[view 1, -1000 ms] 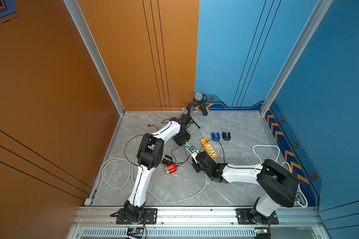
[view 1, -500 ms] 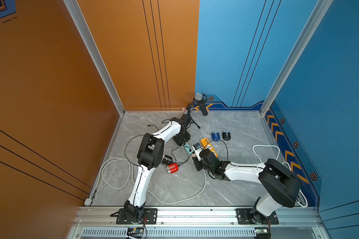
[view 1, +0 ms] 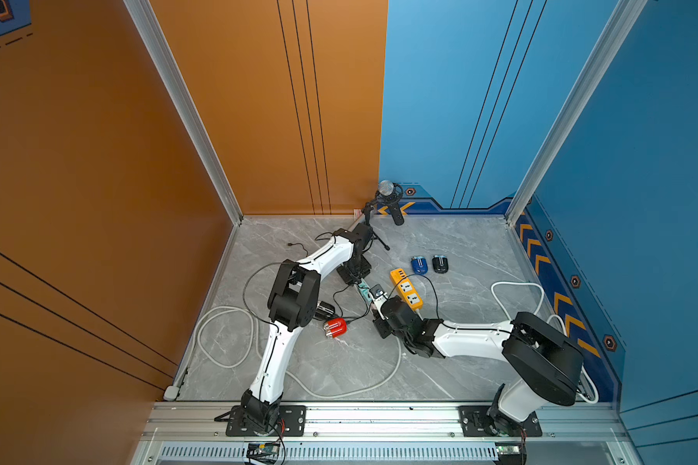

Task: Unplug the electric shaver
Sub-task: Remove the plug from the socket.

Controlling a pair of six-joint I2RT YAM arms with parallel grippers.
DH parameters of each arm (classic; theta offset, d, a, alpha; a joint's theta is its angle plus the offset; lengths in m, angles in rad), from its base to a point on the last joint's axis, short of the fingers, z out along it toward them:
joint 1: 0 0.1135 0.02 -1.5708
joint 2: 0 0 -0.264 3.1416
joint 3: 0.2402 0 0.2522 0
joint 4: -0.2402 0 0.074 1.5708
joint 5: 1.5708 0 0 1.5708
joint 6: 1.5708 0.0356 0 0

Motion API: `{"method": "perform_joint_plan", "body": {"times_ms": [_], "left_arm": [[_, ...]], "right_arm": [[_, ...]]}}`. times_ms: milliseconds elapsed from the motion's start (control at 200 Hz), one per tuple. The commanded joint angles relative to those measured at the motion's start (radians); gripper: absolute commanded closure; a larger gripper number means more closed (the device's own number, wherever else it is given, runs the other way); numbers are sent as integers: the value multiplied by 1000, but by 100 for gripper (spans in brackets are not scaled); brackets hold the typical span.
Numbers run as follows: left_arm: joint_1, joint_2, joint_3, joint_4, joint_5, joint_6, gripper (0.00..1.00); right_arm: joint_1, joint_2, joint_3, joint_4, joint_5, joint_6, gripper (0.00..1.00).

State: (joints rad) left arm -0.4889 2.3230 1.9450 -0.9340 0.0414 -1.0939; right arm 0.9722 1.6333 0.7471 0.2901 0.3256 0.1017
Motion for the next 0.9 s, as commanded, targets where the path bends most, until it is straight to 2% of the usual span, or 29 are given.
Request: {"method": "perform_joint_plan", "body": {"times_ms": [0, 205, 290, 475, 615, 701, 896], "left_arm": [[-14, 49, -30, 20, 12, -16, 73], [-16, 41, -43, 19, 8, -13, 73], [-16, 38, -49, 19, 4, -8, 73], [-17, 33, -58, 19, -8, -5, 73], [-19, 35, -57, 19, -9, -8, 73], [-20, 37, -54, 19, -10, -7, 73], [-22, 42, -51, 19, -10, -9, 73]], "right_arm": [[43, -38, 50, 24, 88, -96, 76], [55, -47, 51, 6, 61, -70, 76], [29, -58, 65, -35, -9, 4, 78], [-49, -72, 61, -43, -248, 187, 78], [-58, -57, 53, -1, -319, 252, 78], [-44, -57, 55, -7, -287, 247, 78], [30, -66, 61, -49, 3, 100, 82]]}}
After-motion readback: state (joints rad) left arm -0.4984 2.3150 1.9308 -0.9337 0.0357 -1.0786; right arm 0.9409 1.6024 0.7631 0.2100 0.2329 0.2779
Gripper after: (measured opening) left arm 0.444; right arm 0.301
